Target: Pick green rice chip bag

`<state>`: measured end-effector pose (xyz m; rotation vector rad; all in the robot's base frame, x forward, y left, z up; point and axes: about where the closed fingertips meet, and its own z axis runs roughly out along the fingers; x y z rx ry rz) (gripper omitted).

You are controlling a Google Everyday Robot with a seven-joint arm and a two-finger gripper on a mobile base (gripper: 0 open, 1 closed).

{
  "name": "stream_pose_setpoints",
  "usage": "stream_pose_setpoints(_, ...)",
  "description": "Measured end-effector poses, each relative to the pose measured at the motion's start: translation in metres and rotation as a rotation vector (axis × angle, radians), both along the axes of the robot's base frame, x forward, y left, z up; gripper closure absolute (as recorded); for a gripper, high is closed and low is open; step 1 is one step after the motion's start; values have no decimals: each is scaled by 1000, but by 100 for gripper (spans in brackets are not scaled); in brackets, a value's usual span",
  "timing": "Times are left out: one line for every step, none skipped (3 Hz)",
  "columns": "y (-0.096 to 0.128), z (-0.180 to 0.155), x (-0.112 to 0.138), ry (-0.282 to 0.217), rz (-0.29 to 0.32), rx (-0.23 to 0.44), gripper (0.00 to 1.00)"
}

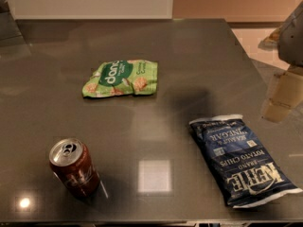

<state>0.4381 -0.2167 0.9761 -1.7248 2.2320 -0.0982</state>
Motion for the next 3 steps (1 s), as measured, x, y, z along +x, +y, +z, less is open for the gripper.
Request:
stream_pose_setpoints(0, 0, 0, 0, 0, 0, 0)
stream_pose_setpoints(4, 0, 11, -15, 4, 14, 0)
stream_pose_setpoints(21, -6, 44, -28, 23, 62, 0)
